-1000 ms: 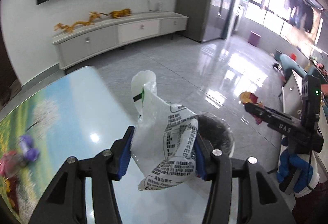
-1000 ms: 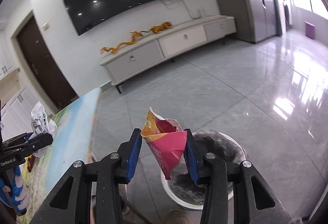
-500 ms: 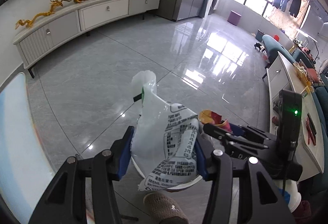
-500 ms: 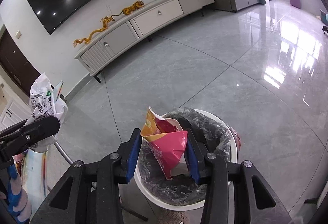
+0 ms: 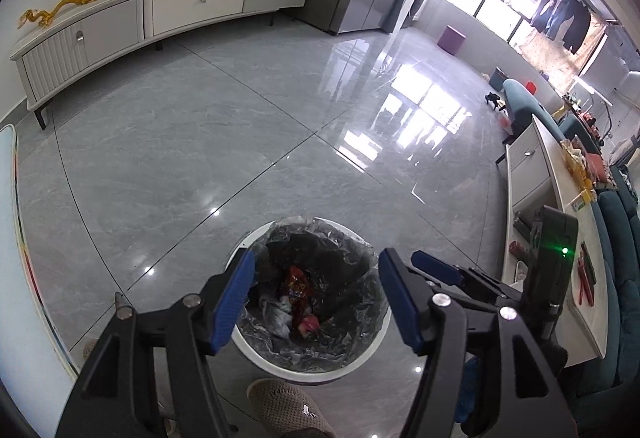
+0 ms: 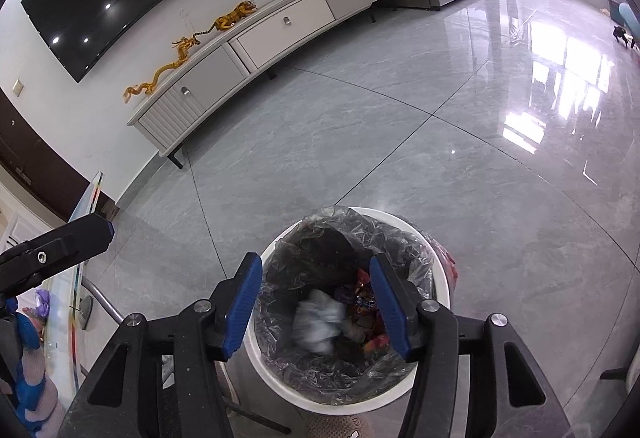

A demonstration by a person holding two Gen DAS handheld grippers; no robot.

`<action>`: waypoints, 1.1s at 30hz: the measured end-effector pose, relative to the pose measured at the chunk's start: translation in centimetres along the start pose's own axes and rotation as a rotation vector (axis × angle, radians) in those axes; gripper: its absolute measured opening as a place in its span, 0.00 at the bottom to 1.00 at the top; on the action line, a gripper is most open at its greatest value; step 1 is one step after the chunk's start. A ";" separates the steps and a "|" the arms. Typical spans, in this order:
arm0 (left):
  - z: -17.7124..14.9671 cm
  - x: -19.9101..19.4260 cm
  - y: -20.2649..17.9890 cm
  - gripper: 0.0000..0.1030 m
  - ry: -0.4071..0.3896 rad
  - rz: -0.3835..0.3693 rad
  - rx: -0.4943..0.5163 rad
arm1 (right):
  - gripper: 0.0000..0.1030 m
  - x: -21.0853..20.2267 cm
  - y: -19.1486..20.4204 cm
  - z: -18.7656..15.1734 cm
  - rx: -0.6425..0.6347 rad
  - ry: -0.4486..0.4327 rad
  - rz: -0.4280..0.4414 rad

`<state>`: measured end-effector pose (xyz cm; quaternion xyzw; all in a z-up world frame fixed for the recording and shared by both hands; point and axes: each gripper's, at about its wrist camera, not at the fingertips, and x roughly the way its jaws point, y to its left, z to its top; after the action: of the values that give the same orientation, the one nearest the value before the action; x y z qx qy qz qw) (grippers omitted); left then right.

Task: Collect trash
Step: 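Carry both bags over the bin and open both tools to drop them, then move both tools back over the table toward the brown and purple bags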

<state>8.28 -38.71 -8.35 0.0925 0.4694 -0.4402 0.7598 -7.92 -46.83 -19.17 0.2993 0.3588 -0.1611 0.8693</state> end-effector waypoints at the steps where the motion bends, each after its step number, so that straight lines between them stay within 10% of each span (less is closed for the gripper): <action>1: -0.1 -0.2 0.2 0.61 -0.004 0.002 -0.001 | 0.52 -0.4 0.0 0.1 0.002 -0.007 -0.001; 21: -2.3 -11.9 1.5 0.61 -0.208 0.069 -0.041 | 0.53 -10.4 4.9 1.9 -0.061 -0.215 -0.002; 33: -7.9 -23.0 8.8 0.61 -0.386 0.169 -0.127 | 0.53 -15.5 13.7 1.6 -0.211 -0.296 0.015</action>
<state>6.01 -15.68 3.20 -0.0027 0.3325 -0.3542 0.8741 -10.96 -36.27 -1.56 0.1824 0.2397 -0.1582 0.9404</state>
